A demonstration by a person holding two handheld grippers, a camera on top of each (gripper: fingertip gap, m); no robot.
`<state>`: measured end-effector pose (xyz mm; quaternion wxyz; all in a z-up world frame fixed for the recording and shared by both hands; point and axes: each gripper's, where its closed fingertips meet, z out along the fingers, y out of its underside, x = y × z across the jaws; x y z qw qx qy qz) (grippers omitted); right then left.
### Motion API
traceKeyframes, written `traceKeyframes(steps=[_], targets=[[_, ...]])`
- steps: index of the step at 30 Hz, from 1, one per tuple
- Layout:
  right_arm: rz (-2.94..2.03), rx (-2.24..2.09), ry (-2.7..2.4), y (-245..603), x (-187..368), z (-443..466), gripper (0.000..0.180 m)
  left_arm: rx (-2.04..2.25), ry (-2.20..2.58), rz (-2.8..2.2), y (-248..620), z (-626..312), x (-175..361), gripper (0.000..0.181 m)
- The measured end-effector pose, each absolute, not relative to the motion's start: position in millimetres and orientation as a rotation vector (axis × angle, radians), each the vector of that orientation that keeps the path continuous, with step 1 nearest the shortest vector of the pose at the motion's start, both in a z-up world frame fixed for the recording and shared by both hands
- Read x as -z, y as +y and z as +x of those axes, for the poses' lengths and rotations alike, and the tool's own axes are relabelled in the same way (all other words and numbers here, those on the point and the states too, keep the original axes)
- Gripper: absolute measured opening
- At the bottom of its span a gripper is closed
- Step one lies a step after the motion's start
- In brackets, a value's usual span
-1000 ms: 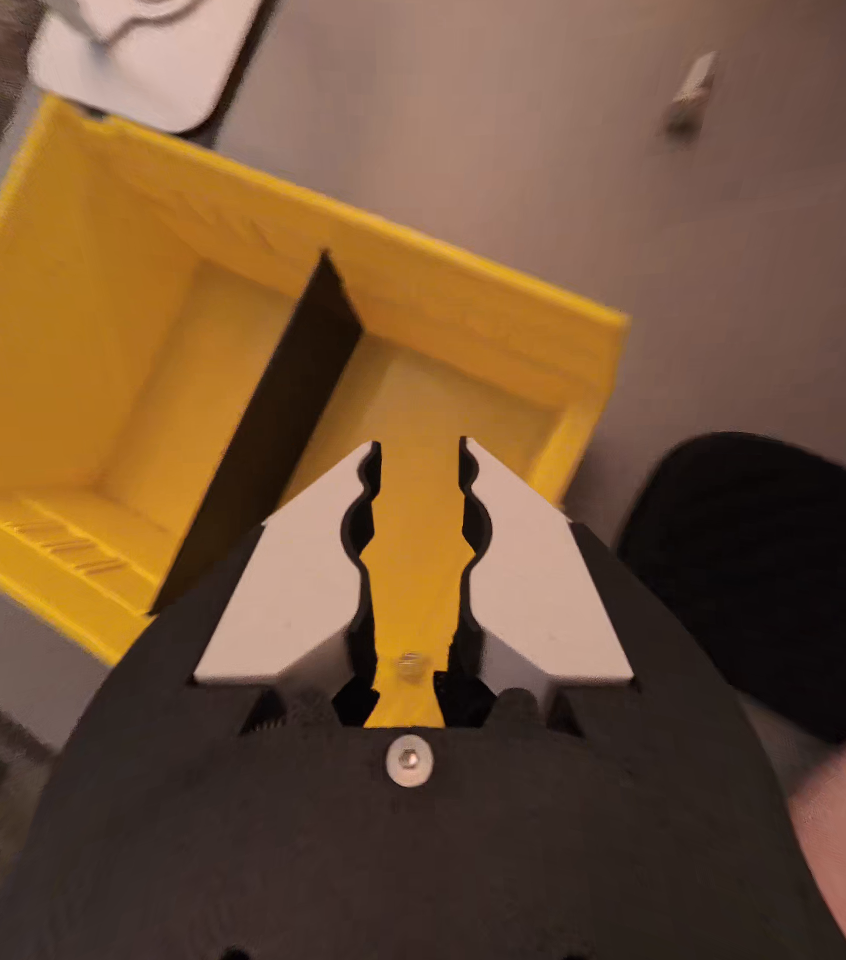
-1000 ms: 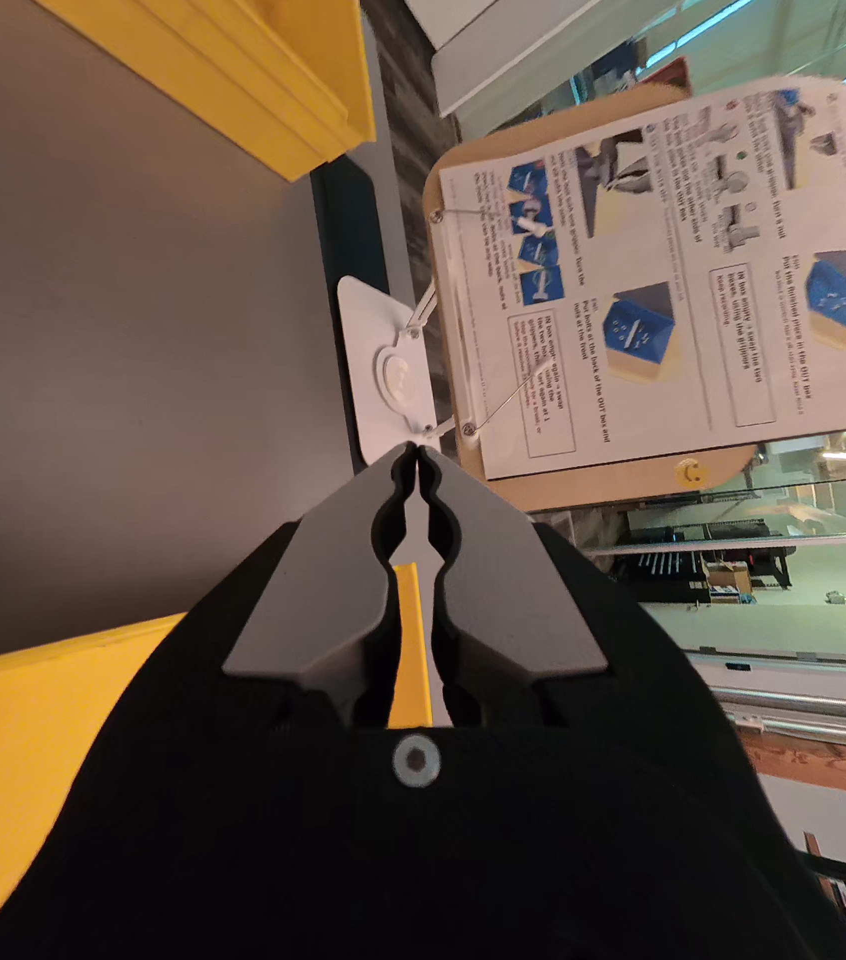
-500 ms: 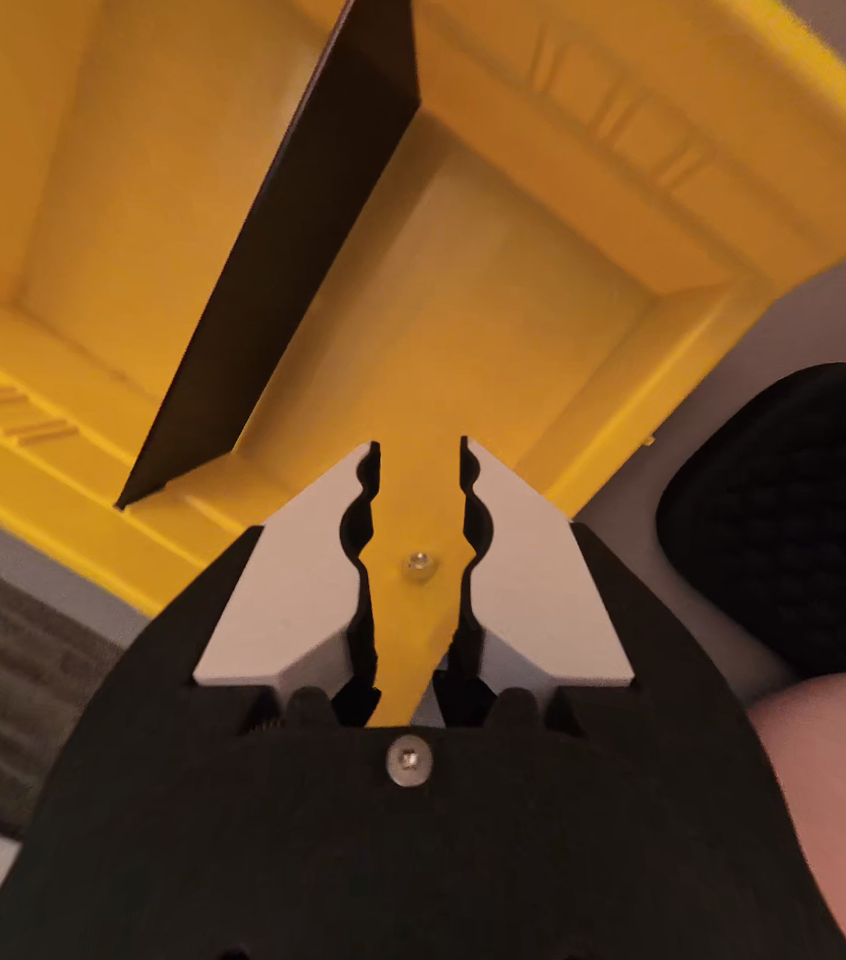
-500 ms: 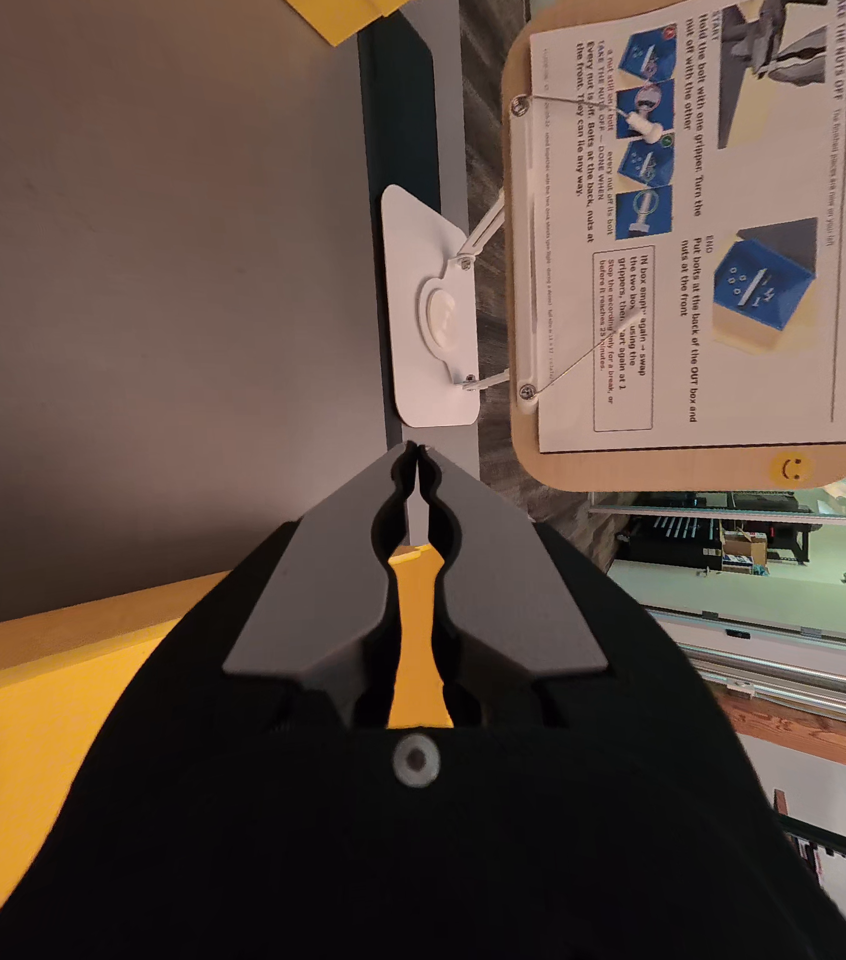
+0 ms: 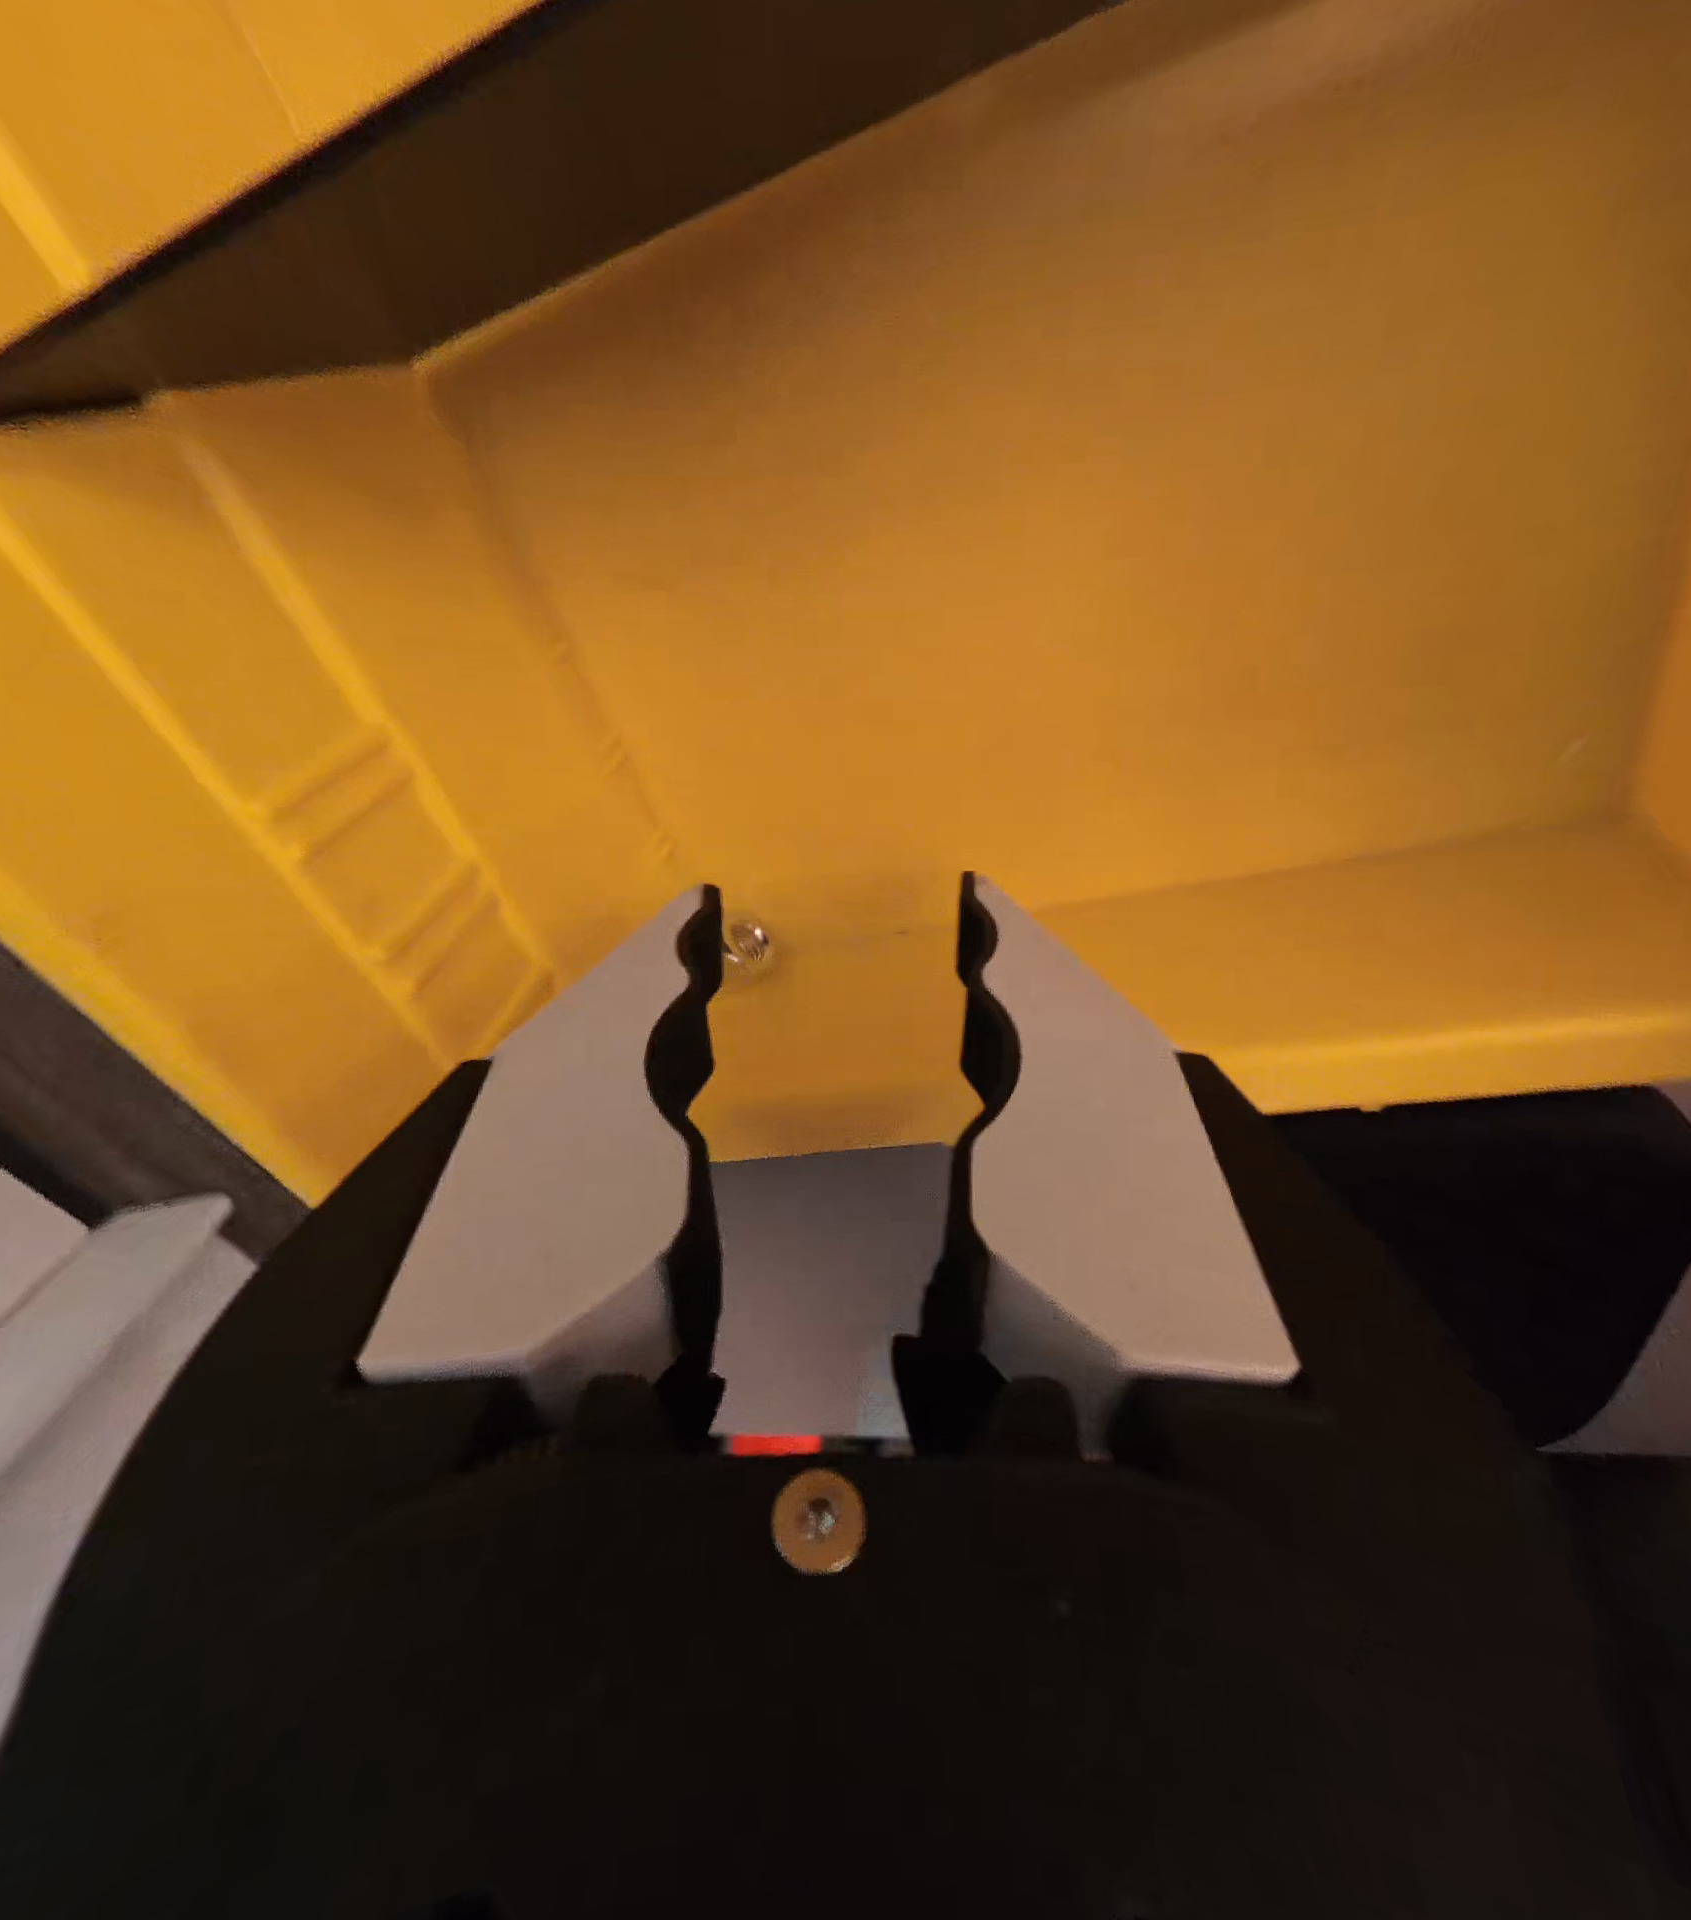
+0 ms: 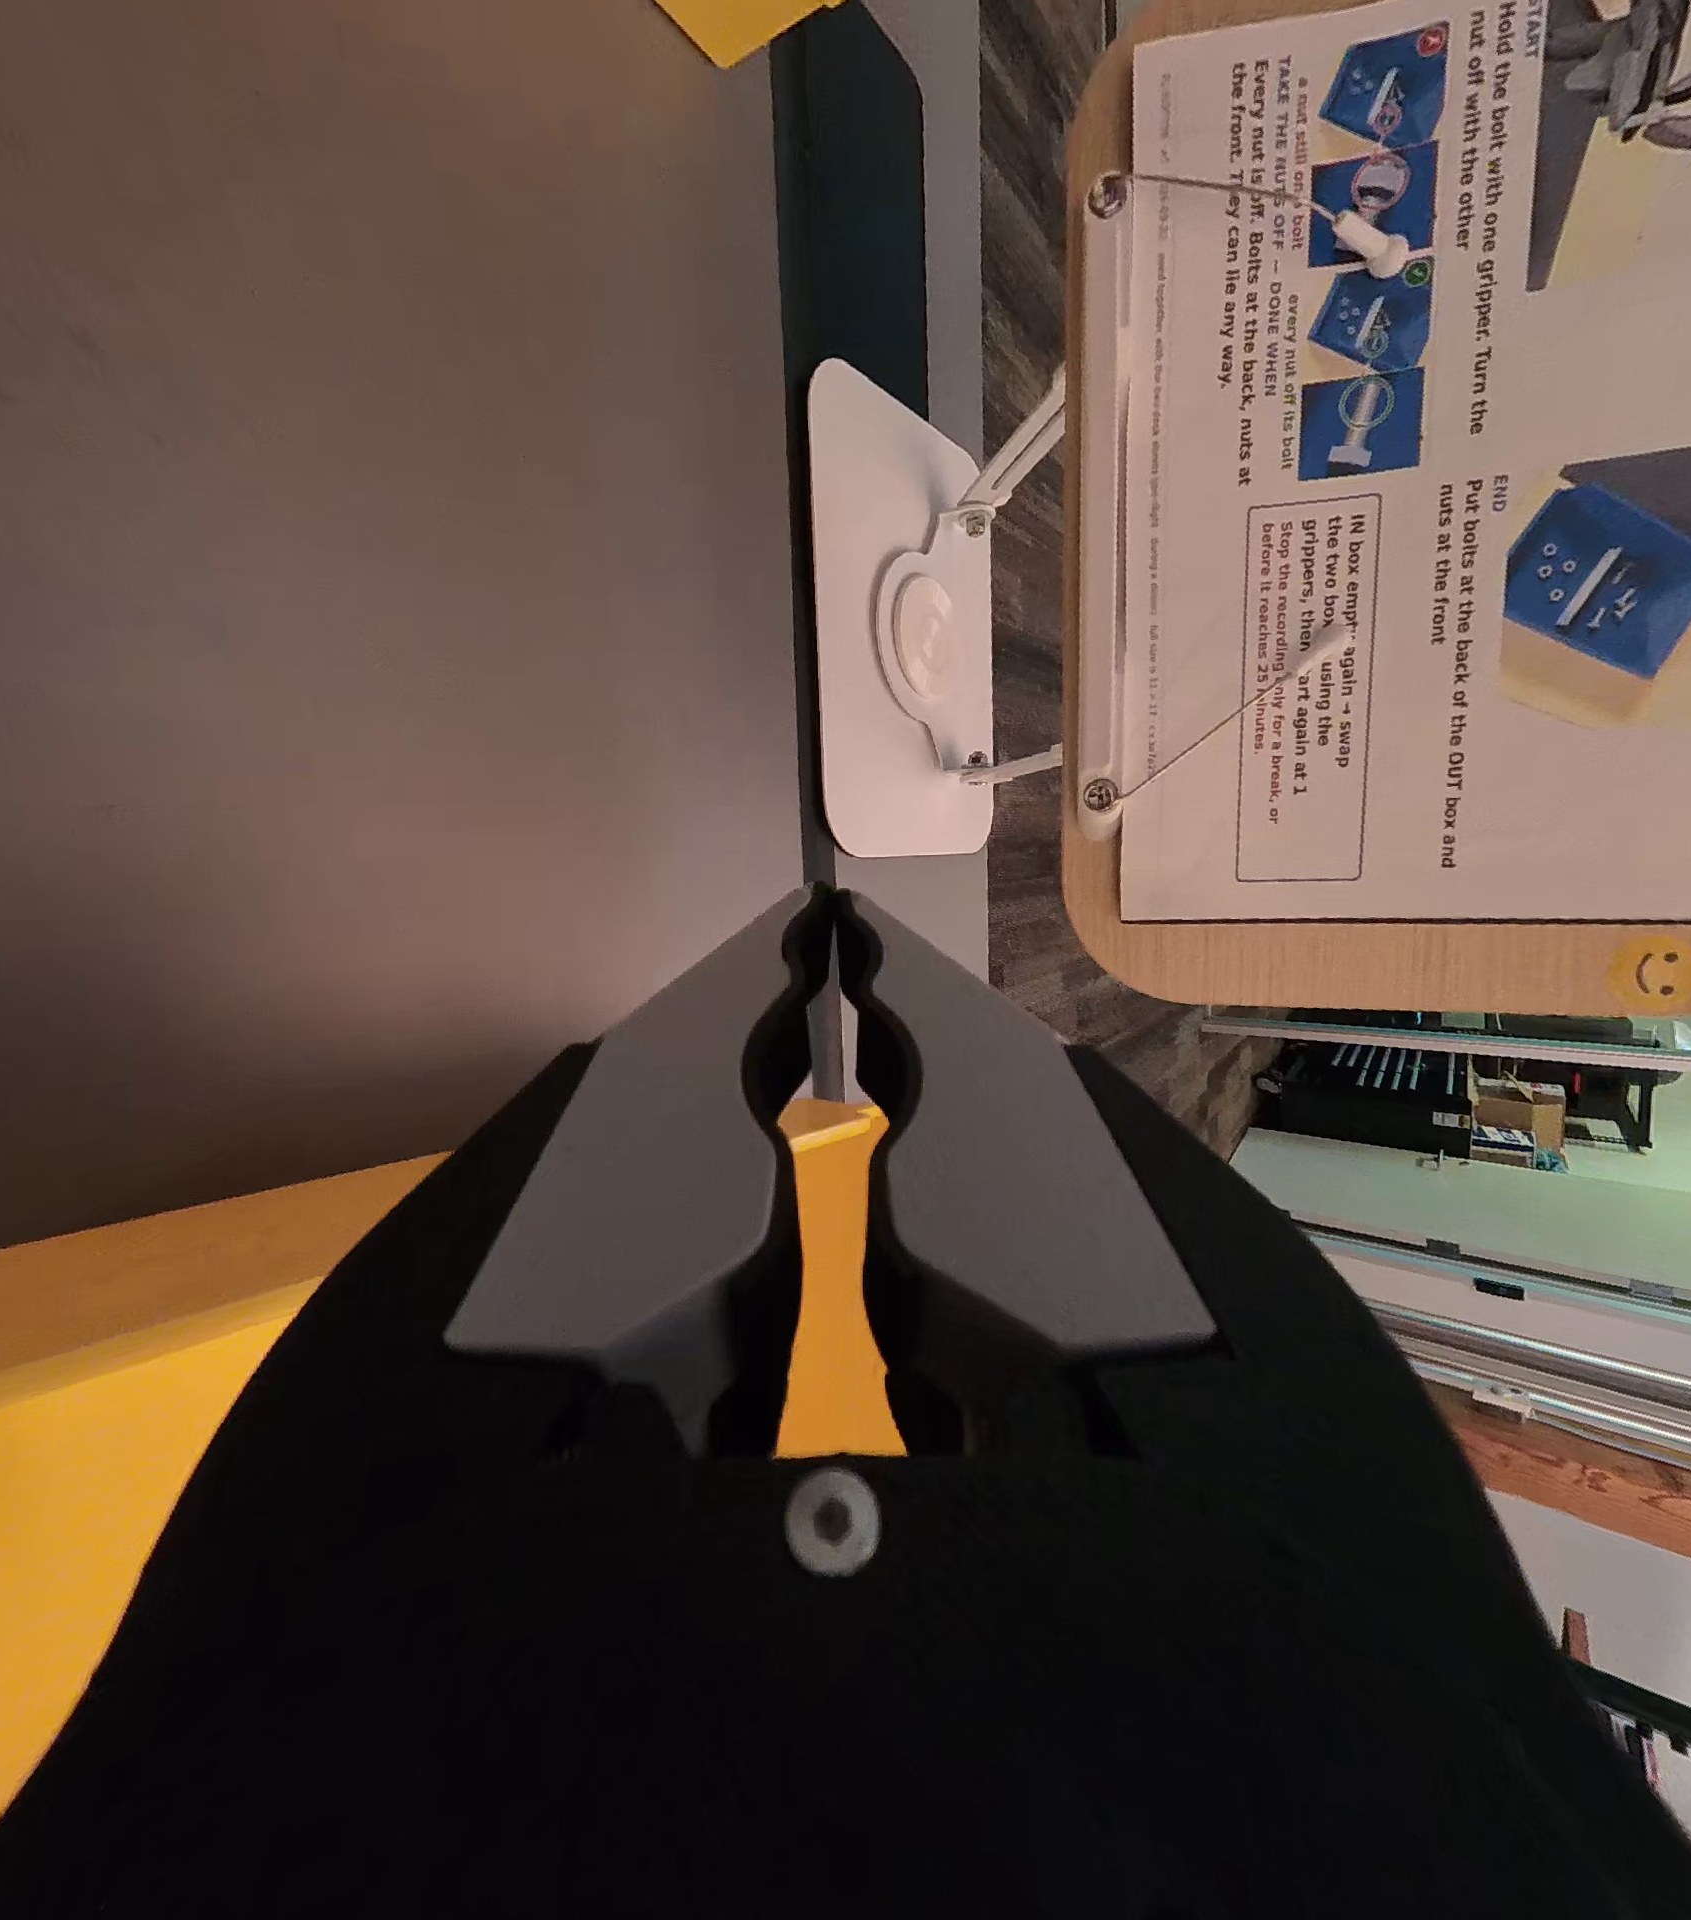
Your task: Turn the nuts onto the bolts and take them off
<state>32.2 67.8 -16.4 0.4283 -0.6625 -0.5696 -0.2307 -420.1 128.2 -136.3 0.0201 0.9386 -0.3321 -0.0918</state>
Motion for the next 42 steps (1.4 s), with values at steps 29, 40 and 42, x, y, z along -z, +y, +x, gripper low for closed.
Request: traceKeyframes(steps=[29, 40, 42], targets=[[-1.657, 0.562, -1.458, 65, 19, 23, 0.0, 0.329, -0.783, 2.707, 105, -448, 159, 0.017], [-1.645, 0.567, -1.453, 64, 15, 23, 0.0, 0.2, -1.066, 2.862, 119, -417, 127, 0.017], [-1.642, 0.569, -1.457, 64, 14, 22, 0.0, 0.058, -1.158, 2.914, 119, -400, 115, 0.017]])
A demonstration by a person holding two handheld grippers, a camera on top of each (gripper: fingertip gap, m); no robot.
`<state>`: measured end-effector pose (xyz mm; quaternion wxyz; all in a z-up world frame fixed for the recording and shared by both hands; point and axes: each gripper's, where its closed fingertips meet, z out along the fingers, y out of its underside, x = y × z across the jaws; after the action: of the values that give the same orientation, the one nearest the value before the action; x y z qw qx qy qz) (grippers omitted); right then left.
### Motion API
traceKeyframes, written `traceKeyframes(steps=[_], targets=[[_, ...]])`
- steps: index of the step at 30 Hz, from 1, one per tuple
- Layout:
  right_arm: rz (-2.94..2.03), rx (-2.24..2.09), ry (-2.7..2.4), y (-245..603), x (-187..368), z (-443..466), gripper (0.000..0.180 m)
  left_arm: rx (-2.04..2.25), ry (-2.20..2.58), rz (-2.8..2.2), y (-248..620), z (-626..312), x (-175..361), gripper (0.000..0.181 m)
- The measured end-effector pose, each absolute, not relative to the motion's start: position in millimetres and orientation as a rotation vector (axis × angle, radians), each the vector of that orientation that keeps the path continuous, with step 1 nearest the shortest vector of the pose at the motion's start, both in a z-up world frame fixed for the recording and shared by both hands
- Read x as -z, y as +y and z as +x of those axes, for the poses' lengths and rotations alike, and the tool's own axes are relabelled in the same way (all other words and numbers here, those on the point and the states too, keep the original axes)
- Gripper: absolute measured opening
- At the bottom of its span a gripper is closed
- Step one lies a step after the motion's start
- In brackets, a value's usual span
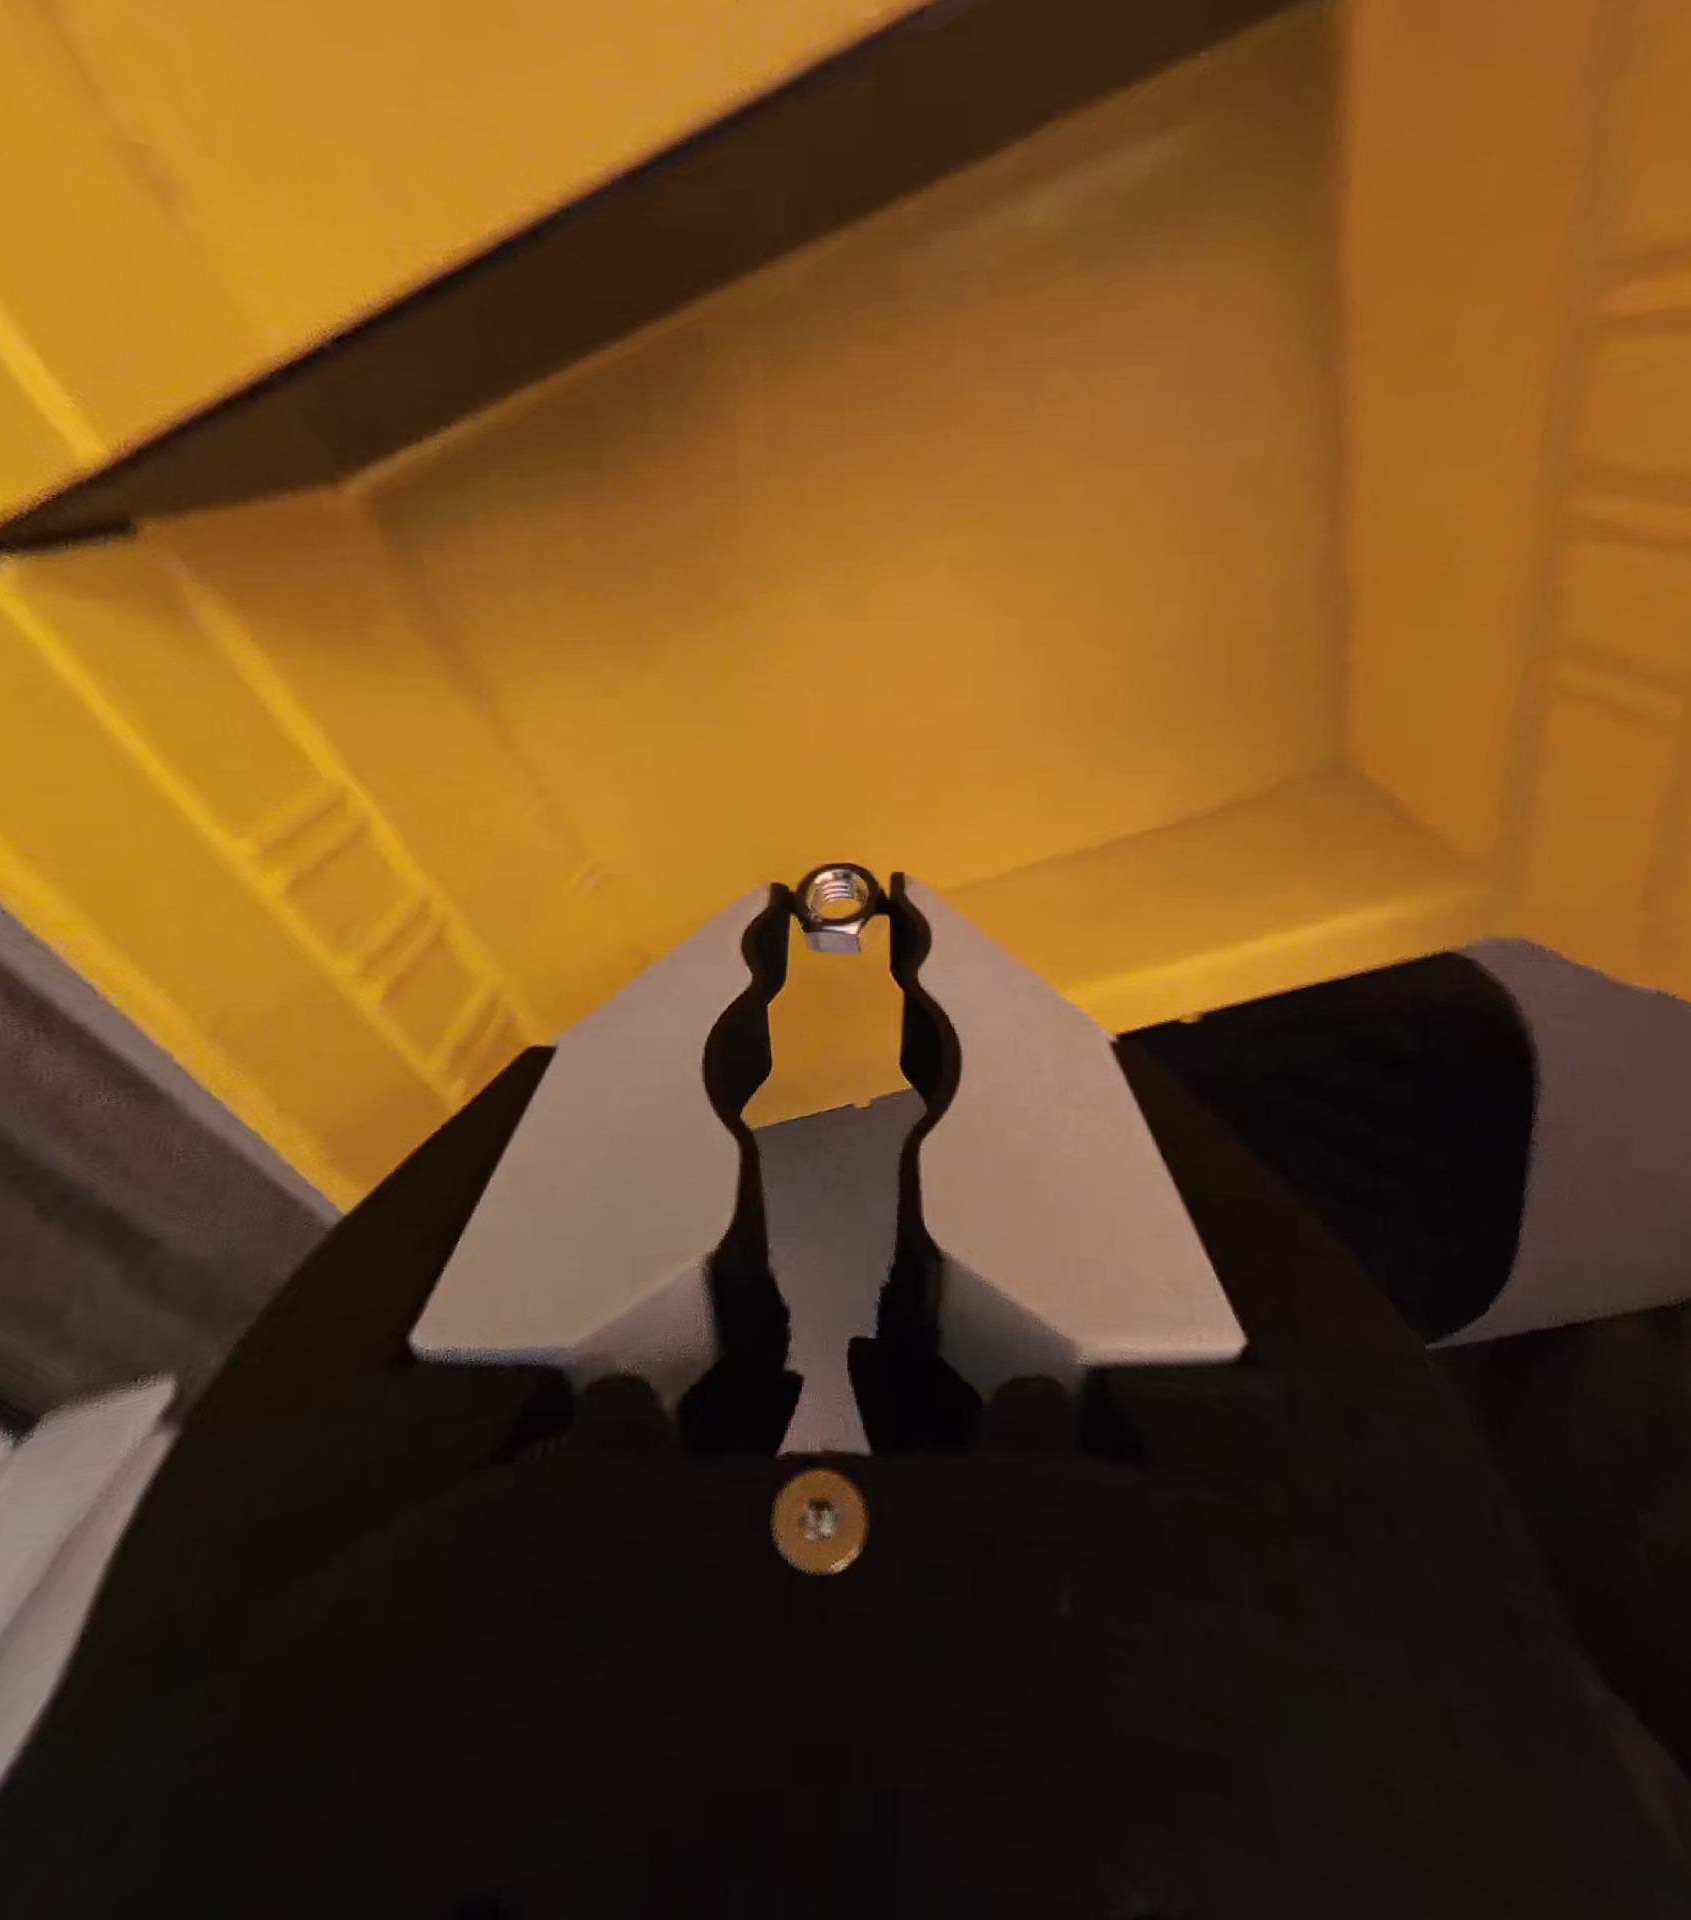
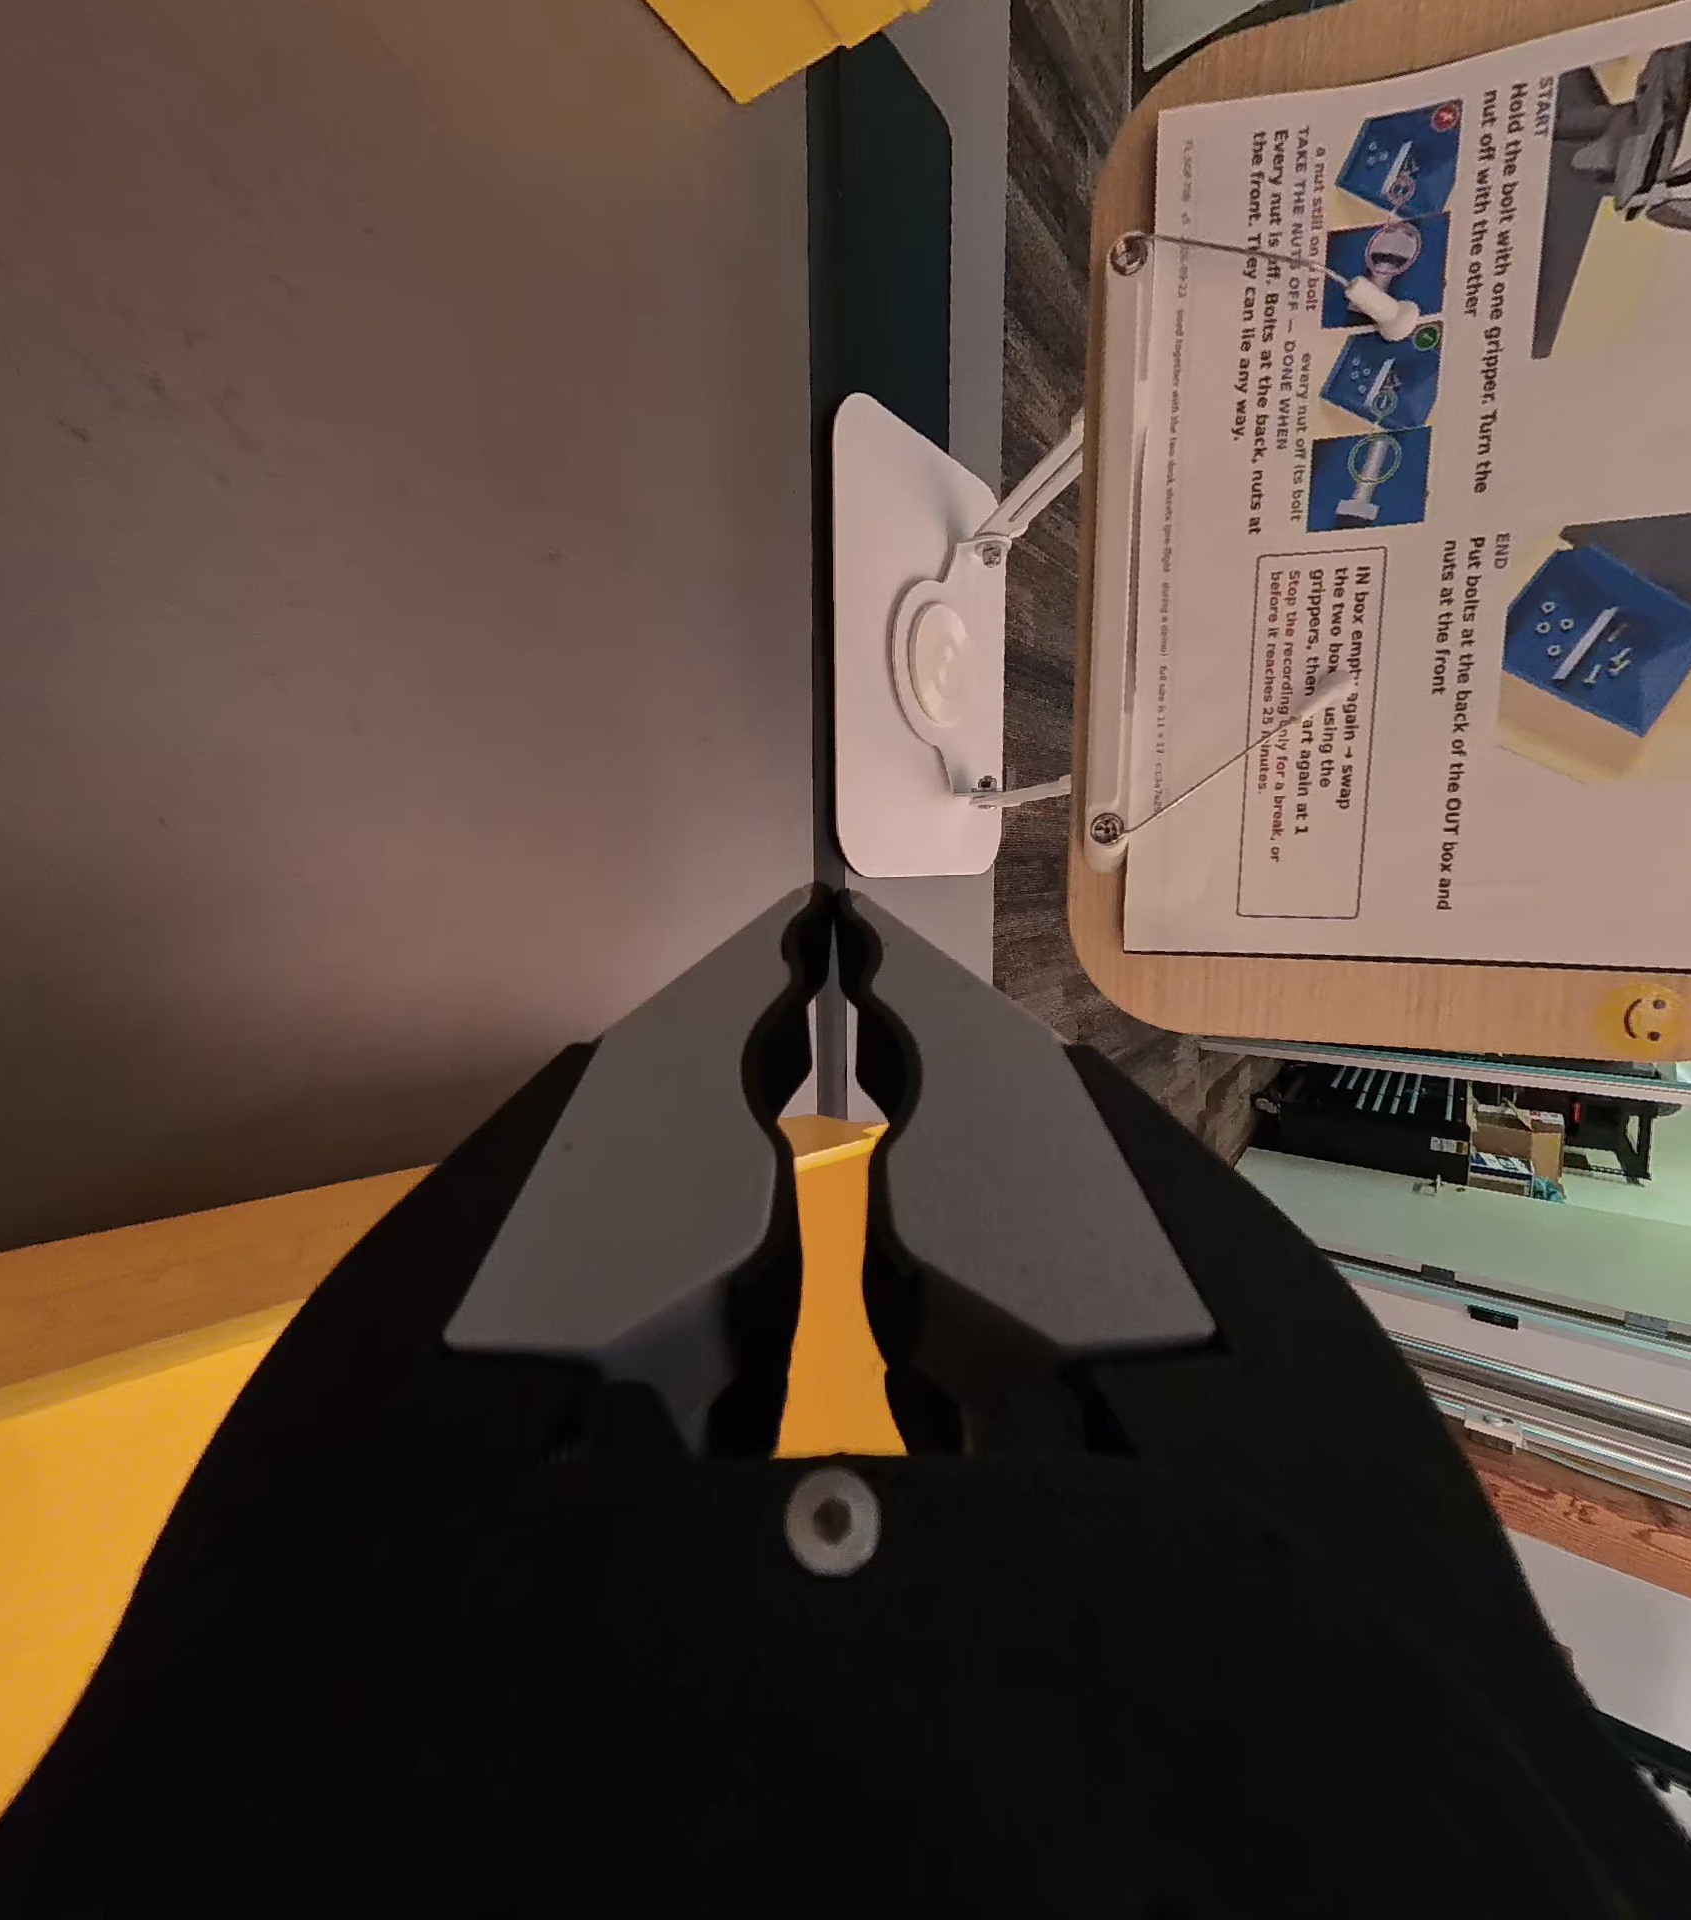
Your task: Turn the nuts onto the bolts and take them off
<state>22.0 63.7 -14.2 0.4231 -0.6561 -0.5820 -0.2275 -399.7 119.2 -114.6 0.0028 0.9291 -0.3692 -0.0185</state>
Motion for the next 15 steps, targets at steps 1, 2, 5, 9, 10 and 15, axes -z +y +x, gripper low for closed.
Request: traceKeyframes(steps=[1, 2, 5, 9, 10, 15], targets=[[-1.639, 0.571, -1.457, 63, 13, 21, 0.0, -0.024, -1.214, 2.941, 121, -389, 108, 0.017], [-1.634, 0.573, -1.458, 63, 12, 21, 0.0, -0.121, -1.274, 2.967, 122, -378, 100, 0.017], [-1.614, 0.571, -1.456, 60, 6, 17, 0.0, -0.412, -1.411, 3.01, 121, -345, 75, 0.018], [-1.584, 0.569, -1.462, 55, -1, 10, 0.0, -0.815, -1.576, 2.953, 106, -305, 43, 0.017], [-1.578, 0.568, -1.466, 53, -3, 7, 0.0, -0.899, -1.612, 2.936, 103, -296, 35, 0.018], [-1.535, 0.557, -1.483, 45, -11, -6, 0.0, -1.387, -1.783, 2.831, 87, -246, -12, 0.018]])
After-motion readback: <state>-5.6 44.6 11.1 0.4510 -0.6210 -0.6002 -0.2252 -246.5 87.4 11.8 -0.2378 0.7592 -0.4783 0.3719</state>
